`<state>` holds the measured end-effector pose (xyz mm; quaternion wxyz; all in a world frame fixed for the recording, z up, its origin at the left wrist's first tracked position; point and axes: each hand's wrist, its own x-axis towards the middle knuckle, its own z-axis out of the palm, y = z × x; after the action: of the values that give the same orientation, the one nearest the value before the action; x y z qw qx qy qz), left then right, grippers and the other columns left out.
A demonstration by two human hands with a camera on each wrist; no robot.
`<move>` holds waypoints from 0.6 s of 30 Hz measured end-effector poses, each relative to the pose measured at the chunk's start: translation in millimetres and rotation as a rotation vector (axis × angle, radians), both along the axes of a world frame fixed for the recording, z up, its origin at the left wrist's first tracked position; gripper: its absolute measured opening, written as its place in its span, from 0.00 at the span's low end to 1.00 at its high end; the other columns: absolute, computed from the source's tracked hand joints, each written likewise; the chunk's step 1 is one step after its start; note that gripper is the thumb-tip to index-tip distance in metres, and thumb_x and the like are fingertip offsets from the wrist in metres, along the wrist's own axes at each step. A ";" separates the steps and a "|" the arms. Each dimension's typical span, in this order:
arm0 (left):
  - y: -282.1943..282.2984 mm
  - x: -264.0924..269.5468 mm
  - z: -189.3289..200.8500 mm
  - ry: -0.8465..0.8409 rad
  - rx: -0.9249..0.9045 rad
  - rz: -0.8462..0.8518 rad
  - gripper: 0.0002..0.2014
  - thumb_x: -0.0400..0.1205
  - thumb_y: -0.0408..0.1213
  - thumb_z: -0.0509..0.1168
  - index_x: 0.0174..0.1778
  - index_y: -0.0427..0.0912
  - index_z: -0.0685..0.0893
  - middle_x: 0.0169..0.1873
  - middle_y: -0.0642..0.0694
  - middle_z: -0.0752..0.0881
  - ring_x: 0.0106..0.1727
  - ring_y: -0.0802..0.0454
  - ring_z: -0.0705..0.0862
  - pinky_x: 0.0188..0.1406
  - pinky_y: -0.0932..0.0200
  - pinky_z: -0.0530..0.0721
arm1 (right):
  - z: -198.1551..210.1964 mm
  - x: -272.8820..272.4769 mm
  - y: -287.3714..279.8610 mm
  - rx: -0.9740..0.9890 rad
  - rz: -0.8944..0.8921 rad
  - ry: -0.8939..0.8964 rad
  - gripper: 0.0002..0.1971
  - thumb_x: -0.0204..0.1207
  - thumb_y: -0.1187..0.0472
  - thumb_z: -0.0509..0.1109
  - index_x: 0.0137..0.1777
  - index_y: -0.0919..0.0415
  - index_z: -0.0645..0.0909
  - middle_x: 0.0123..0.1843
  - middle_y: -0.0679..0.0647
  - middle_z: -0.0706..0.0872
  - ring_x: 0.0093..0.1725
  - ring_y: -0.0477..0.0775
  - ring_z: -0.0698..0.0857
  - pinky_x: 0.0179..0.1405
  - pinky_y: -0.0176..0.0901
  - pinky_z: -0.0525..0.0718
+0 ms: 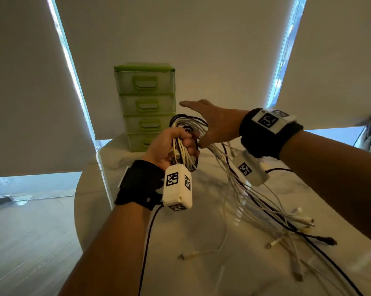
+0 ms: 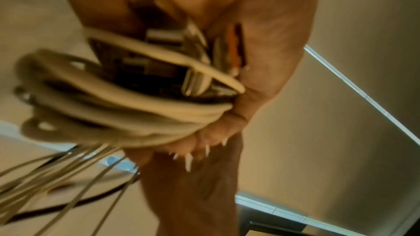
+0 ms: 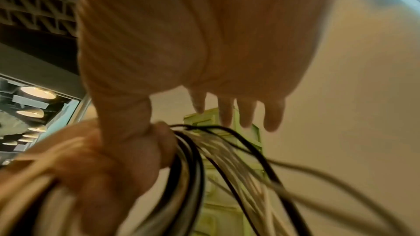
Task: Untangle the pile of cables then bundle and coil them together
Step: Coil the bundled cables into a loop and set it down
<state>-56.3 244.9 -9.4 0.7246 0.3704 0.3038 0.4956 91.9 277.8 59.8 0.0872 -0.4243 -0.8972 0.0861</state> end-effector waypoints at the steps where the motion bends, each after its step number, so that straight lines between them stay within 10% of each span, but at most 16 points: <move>1: -2.1 -1.8 1.2 -0.009 0.019 -0.044 0.05 0.70 0.31 0.57 0.34 0.36 0.77 0.16 0.49 0.72 0.19 0.52 0.72 0.28 0.64 0.80 | -2.1 0.8 3.1 -0.046 -0.005 -0.040 0.58 0.64 0.61 0.83 0.85 0.49 0.44 0.82 0.56 0.60 0.79 0.57 0.66 0.75 0.47 0.67; 5: -3.0 -11.3 2.2 -0.094 0.088 -0.203 0.09 0.64 0.29 0.68 0.38 0.33 0.86 0.17 0.49 0.75 0.20 0.52 0.77 0.38 0.60 0.85 | -9.6 8.8 14.4 -0.149 -0.012 -0.037 0.59 0.60 0.58 0.86 0.84 0.54 0.50 0.79 0.51 0.70 0.75 0.51 0.71 0.72 0.40 0.65; 11: 0.6 -18.2 -2.7 -0.373 0.161 -0.260 0.19 0.76 0.25 0.60 0.62 0.21 0.79 0.27 0.38 0.83 0.33 0.42 0.84 0.59 0.48 0.79 | -34.6 21.4 11.8 -0.251 -0.064 0.031 0.05 0.79 0.56 0.72 0.43 0.54 0.79 0.38 0.47 0.87 0.35 0.41 0.85 0.44 0.40 0.80; 18: 7.6 -4.0 -2.5 -0.394 0.191 0.087 0.24 0.73 0.32 0.65 0.65 0.27 0.77 0.19 0.52 0.75 0.23 0.56 0.76 0.42 0.60 0.83 | -77.3 4.8 -19.2 -0.477 -0.248 0.321 0.15 0.84 0.54 0.64 0.50 0.68 0.78 0.37 0.57 0.80 0.29 0.53 0.82 0.42 0.53 0.87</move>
<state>-60.3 252.5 -11.9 0.7094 0.3197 0.1239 0.6158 96.7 258.5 -17.6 0.1356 -0.5199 -0.7680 0.3485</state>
